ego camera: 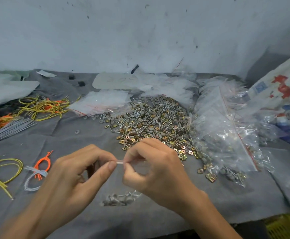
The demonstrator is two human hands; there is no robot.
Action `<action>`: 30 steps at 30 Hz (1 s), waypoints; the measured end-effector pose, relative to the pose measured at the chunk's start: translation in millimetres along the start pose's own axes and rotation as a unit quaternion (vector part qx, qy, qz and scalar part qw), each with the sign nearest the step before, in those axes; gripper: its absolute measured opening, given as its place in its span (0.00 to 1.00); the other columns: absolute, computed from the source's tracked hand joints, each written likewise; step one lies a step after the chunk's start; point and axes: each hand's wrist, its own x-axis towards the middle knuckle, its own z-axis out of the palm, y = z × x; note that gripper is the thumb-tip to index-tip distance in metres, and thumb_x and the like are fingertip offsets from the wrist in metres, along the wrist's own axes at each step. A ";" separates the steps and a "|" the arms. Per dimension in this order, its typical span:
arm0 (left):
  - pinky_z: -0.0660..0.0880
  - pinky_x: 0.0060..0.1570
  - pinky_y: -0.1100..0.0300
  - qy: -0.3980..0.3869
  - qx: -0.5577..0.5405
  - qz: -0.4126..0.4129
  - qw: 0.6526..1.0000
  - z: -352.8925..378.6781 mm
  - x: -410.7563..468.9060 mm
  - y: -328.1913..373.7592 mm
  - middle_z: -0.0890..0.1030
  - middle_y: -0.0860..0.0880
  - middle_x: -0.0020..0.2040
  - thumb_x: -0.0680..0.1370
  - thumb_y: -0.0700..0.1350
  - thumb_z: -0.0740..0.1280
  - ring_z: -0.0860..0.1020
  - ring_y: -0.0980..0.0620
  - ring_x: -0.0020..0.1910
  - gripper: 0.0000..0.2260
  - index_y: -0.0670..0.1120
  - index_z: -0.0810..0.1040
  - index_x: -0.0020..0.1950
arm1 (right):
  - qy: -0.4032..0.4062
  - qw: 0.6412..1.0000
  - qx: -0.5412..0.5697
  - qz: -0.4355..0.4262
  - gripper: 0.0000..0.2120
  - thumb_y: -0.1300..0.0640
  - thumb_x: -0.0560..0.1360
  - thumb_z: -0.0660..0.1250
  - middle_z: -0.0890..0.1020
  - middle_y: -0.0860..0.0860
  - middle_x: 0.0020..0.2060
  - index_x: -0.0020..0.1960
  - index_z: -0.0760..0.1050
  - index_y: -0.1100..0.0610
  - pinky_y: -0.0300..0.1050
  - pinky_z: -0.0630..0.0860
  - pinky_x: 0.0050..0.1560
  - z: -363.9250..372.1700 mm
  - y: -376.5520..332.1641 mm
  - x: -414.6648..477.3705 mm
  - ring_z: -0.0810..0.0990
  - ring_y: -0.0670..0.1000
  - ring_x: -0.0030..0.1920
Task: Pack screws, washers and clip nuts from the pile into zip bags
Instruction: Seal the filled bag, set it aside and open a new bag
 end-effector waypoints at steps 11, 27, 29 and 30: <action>0.71 0.38 0.58 0.006 -0.023 -0.018 1.000 2.0 -2.3 -1.3 0.79 0.52 0.38 0.79 0.53 0.65 0.78 0.53 0.36 0.08 0.53 0.79 0.43 | -0.004 0.997 0.043 0.069 0.01 0.56 0.70 0.70 0.79 0.42 0.37 0.39 0.79 0.53 0.35 0.71 0.43 -16.6 20.6 -17.5 0.76 0.43 0.40; 0.70 0.37 0.67 0.014 -0.028 -0.017 0.999 14.8 -3.5 -30.9 0.77 0.52 0.39 0.80 0.59 0.64 0.76 0.54 0.35 0.14 0.49 0.80 0.50 | -0.022 0.989 0.063 0.134 0.02 0.58 0.72 0.70 0.76 0.40 0.39 0.44 0.78 0.52 0.33 0.71 0.42 -26.2 38.4 -37.4 0.77 0.43 0.42; 0.72 0.36 0.68 0.016 -0.026 -0.025 0.999 16.7 -2.4 -39.8 0.79 0.52 0.40 0.79 0.62 0.63 0.77 0.55 0.35 0.17 0.48 0.79 0.52 | -0.064 0.980 0.100 0.157 0.07 0.56 0.73 0.71 0.78 0.41 0.46 0.51 0.78 0.49 0.37 0.74 0.43 -26.2 38.7 -40.4 0.78 0.47 0.48; 0.73 0.36 0.66 0.012 -0.036 -0.031 0.999 17.4 -1.6 -42.6 0.79 0.53 0.41 0.79 0.63 0.63 0.78 0.55 0.34 0.19 0.48 0.79 0.53 | -0.083 0.976 0.119 0.164 0.11 0.55 0.74 0.72 0.79 0.41 0.49 0.55 0.78 0.49 0.36 0.74 0.44 -25.6 39.3 -41.6 0.78 0.47 0.50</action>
